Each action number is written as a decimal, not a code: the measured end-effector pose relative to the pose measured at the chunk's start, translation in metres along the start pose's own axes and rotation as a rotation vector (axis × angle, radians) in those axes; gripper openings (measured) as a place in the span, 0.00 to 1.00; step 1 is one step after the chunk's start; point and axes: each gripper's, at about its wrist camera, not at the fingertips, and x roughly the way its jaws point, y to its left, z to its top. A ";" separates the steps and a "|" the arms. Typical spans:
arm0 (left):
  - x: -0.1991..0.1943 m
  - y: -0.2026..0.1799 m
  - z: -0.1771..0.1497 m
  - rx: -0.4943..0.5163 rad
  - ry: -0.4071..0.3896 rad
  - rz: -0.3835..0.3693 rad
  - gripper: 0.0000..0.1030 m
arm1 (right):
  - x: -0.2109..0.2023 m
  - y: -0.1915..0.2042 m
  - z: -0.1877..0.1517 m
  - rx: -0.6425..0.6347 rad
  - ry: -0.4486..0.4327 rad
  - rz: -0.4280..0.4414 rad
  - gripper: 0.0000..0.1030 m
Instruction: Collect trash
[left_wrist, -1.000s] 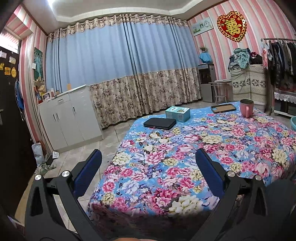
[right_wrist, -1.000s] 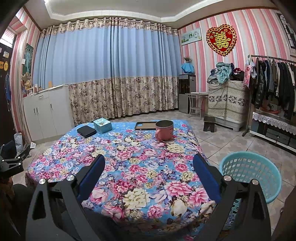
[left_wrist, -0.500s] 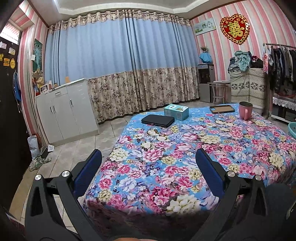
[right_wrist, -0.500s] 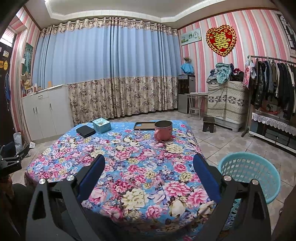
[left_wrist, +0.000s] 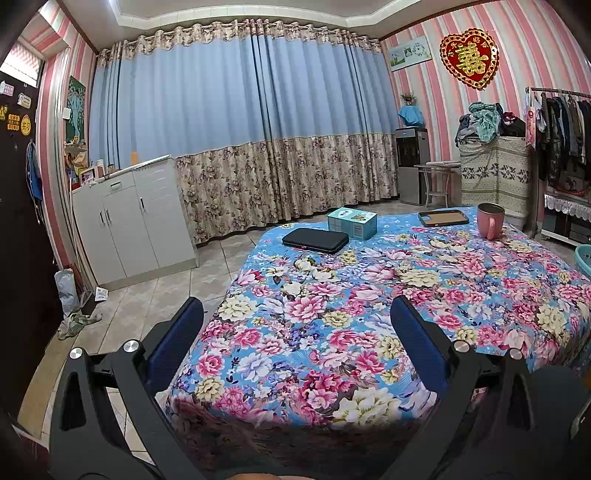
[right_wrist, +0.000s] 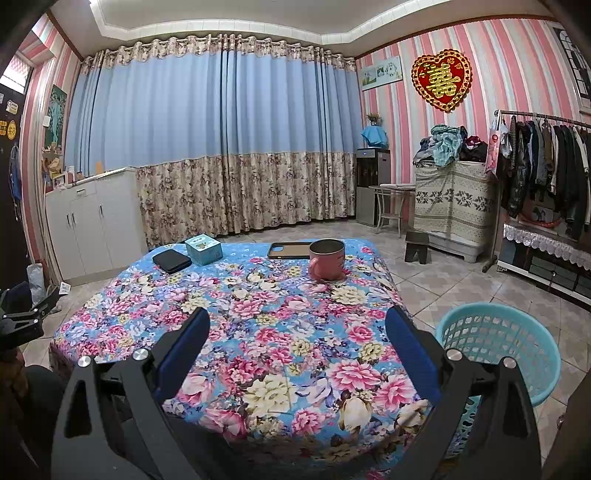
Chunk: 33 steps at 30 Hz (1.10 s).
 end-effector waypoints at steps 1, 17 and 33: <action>0.000 0.000 0.000 0.001 0.000 0.000 0.95 | 0.000 0.000 0.000 0.000 0.000 0.000 0.91; 0.001 0.001 0.000 -0.004 0.001 -0.001 0.95 | -0.001 0.002 -0.001 -0.003 0.003 0.002 0.91; 0.000 0.001 0.000 -0.003 0.001 -0.001 0.95 | 0.000 0.003 -0.002 -0.004 0.003 0.004 0.91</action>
